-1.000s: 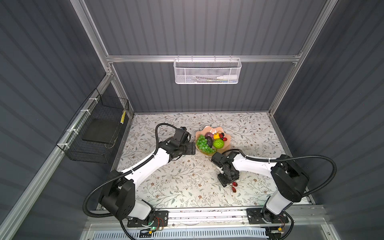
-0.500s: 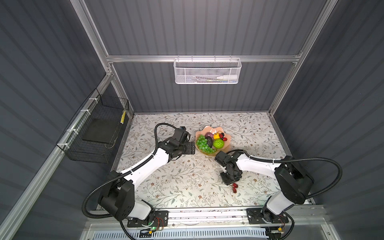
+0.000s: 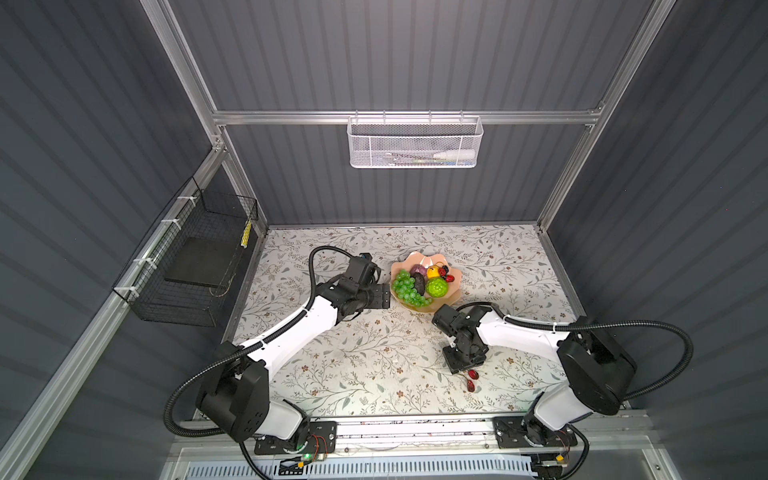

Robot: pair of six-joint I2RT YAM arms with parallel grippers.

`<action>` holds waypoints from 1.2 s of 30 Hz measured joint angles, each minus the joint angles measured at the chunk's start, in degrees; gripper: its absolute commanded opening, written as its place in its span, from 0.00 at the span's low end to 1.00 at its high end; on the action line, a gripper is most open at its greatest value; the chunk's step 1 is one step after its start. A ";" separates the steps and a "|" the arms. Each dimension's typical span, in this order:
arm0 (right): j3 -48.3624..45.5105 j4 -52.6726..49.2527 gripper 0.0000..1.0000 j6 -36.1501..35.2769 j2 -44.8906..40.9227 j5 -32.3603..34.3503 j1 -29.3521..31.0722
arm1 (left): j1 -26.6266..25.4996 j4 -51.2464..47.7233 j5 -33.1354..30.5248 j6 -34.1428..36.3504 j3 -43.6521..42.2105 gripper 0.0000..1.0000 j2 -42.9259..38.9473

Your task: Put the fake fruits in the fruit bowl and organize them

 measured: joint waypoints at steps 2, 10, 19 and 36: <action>-0.24 -1.18 0.60 -0.11 -1.77 0.17 0.11 | 0.00 0.04 0.02 0.00 -0.07 0.86 0.00; 0.20 -2.84 0.66 -1.09 2.03 -1.05 2.58 | 0.00 0.20 0.00 0.00 -0.13 0.86 0.00; 1.05 -4.11 0.51 -0.74 2.97 -1.53 3.48 | 0.07 0.20 -0.04 0.00 -1.07 0.86 -0.94; 1.38 -4.87 0.20 -0.13 3.58 -1.38 3.21 | 0.28 0.22 -0.39 -0.02 -1.07 0.87 -1.44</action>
